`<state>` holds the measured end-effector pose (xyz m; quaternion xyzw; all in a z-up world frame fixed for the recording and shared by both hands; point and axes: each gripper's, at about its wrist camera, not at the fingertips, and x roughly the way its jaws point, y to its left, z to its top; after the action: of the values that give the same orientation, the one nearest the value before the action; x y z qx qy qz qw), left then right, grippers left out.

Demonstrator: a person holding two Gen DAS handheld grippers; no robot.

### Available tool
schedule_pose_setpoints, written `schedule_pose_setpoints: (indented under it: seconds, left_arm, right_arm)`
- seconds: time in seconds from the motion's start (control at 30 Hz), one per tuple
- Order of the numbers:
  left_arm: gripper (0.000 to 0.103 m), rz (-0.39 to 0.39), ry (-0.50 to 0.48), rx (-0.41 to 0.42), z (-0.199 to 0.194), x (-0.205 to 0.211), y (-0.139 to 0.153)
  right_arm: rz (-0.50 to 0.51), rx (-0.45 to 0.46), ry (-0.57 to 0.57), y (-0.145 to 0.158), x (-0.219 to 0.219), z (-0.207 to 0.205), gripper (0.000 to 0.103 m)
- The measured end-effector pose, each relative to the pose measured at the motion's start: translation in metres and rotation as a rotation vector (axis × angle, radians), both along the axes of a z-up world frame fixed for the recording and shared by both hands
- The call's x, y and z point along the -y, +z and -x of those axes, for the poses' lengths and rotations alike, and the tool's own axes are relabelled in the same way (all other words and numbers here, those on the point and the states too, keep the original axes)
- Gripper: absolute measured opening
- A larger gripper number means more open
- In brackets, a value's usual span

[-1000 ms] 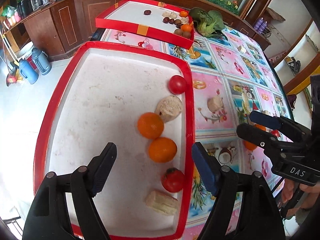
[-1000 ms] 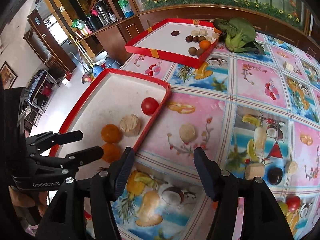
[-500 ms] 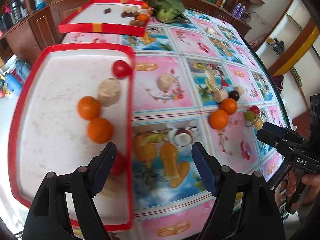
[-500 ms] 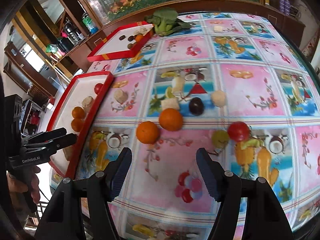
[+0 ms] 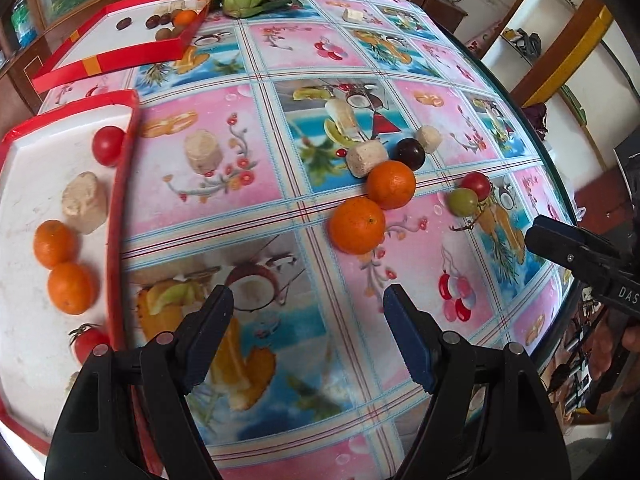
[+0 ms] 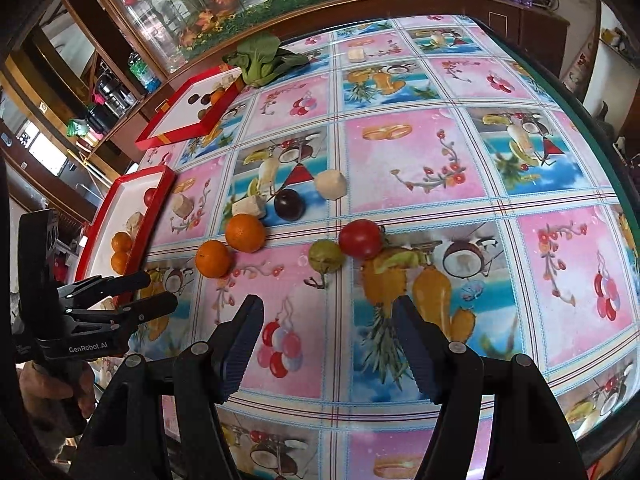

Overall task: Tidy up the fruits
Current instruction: 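Grasp a red tomato with the right tool while the left tool grasps an orange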

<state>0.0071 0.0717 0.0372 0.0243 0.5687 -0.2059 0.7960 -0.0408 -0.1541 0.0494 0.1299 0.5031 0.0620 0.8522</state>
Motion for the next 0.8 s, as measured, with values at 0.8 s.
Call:
schedule_pose_setpoints:
  seconds: [0.8]
  left_arm:
    - [0.067, -0.065, -0.016, -0.006, -0.029, 0.048, -0.019]
  right_arm:
    - [0.261, -0.019, 0.295, -0.044, -0.003, -0.063, 0.046]
